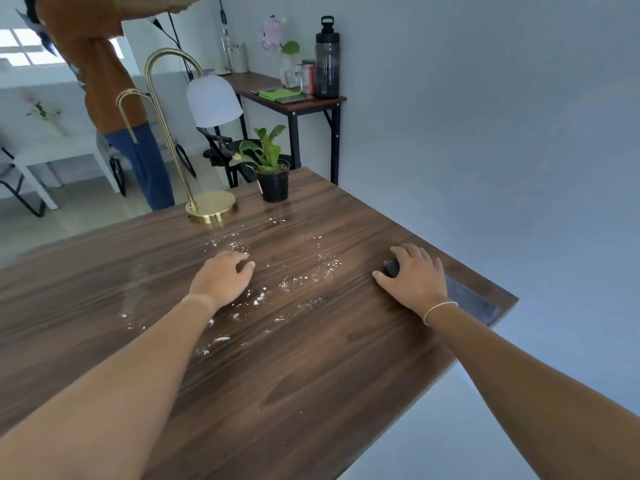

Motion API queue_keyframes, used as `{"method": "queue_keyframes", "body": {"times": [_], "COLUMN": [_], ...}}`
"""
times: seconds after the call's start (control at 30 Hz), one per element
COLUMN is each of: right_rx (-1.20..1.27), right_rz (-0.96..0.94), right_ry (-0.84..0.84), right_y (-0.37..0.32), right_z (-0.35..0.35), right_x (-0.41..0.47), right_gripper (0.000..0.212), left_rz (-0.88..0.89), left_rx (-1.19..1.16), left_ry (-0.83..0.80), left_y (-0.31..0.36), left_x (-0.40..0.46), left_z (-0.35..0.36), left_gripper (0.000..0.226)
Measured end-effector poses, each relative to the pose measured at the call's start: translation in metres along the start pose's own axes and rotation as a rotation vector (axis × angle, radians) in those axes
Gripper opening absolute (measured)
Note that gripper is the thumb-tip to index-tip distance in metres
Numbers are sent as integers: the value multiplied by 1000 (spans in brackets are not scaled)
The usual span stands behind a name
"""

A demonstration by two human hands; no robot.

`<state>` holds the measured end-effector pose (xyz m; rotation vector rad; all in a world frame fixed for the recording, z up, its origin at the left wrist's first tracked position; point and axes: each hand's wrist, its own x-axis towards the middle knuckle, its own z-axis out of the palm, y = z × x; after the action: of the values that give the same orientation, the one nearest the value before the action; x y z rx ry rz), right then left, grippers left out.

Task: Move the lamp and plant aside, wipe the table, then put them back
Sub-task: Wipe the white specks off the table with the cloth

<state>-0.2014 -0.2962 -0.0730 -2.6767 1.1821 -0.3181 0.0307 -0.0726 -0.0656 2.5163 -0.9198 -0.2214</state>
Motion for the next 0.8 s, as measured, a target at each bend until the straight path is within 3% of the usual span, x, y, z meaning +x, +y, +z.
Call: {"method": "queue_keyframes", "body": {"times": [0.2, 0.5, 0.8], "right_rx": [-53, -151, 78], "right_rz": [132, 57, 42], "right_ry": [122, 140, 205], "right_y": [-5, -7, -26], "right_z": [3, 7, -3], "right_x": [-3, 2, 22], "right_gripper": [58, 39, 37], "left_rz": [19, 28, 22], "left_rx": [39, 36, 1], "left_ry": [20, 29, -32], "left_y": [-2, -4, -2], "left_x": [-2, -3, -3], "left_z": [2, 3, -5], "left_gripper": [44, 45, 44]}}
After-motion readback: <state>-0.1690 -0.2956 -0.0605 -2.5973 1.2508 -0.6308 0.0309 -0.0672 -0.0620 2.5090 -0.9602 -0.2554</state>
